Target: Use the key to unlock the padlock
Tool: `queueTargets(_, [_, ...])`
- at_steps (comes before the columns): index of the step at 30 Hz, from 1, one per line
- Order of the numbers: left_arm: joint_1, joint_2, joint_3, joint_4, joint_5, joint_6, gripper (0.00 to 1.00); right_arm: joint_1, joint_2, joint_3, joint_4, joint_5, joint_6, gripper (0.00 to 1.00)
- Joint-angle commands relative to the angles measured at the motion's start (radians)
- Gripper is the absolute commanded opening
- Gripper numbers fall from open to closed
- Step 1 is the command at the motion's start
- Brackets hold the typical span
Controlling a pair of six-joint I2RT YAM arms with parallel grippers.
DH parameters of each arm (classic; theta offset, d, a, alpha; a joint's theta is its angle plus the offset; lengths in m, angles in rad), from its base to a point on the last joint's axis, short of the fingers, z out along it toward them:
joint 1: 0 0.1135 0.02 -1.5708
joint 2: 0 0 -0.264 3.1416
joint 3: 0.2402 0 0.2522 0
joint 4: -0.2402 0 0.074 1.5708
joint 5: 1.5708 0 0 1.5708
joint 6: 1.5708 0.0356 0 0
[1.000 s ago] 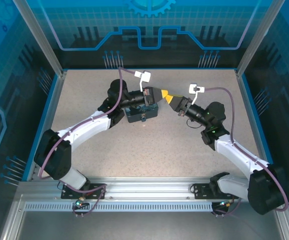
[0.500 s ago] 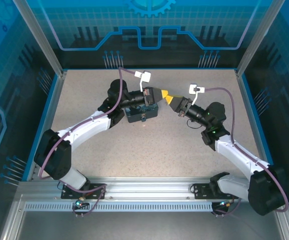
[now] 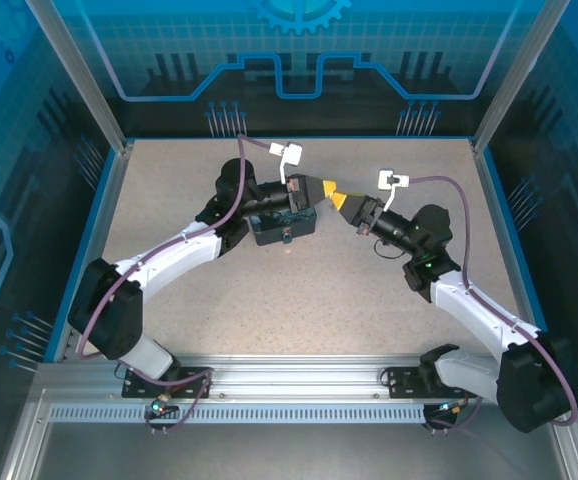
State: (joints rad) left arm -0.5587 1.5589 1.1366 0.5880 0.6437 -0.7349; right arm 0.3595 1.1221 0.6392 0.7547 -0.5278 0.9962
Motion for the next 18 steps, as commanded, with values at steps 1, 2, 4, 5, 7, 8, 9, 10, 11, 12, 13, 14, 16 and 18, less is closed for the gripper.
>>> queueTargets(1, [-0.005,-0.008,0.029,0.003,-0.009,0.003,0.0,0.01,-0.022,-0.006,0.006,-0.015,0.001,0.07])
queueTargets(2, [-0.006,-0.008,0.029,0.002,-0.01,0.003,0.0,0.01,-0.024,-0.003,0.0,-0.015,-0.001,0.04])
queueTargets(4, [-0.004,-0.01,0.029,0.001,-0.01,0.007,0.06,0.011,-0.027,0.0,-0.011,-0.016,-0.007,0.0])
queueTargets(5, [-0.004,-0.013,0.029,-0.004,-0.01,0.011,0.11,0.01,-0.03,0.001,-0.019,-0.014,-0.008,0.0])
queueTargets(7, [-0.002,-0.024,0.029,-0.026,-0.014,0.03,0.23,0.009,-0.036,0.002,-0.032,-0.008,-0.015,0.0])
queueTargets(8, [-0.002,-0.034,0.029,-0.05,-0.021,0.049,0.31,0.008,-0.042,0.004,-0.047,-0.002,-0.023,0.0])
queueTargets(9, [-0.001,-0.046,0.029,-0.077,-0.031,0.071,0.37,0.008,-0.049,0.003,-0.064,0.003,-0.035,0.0])
queueTargets(10, [0.002,-0.063,0.025,-0.115,-0.047,0.098,0.42,0.007,-0.058,0.005,-0.088,0.012,-0.048,0.0])
queueTargets(11, [0.005,-0.08,0.02,-0.148,-0.064,0.123,0.46,0.005,-0.067,0.006,-0.116,0.02,-0.062,0.0])
queueTargets(12, [0.007,-0.104,0.013,-0.189,-0.088,0.154,0.52,0.0,-0.079,0.002,-0.14,0.028,-0.075,0.0])
queueTargets(13, [0.009,-0.128,0.005,-0.239,-0.119,0.187,0.57,-0.008,-0.09,-0.003,-0.159,0.036,-0.086,0.0])
queueTargets(14, [0.01,-0.152,0.0,-0.292,-0.153,0.223,0.6,-0.016,-0.1,-0.007,-0.182,0.043,-0.092,0.0])
queueTargets(16, [0.006,-0.203,-0.003,-0.445,-0.253,0.315,0.67,-0.037,-0.128,-0.01,-0.263,0.066,-0.129,0.0])
queueTargets(18, [-0.01,-0.245,-0.006,-0.592,-0.386,0.4,0.71,-0.049,-0.161,-0.002,-0.393,0.108,-0.195,0.0])
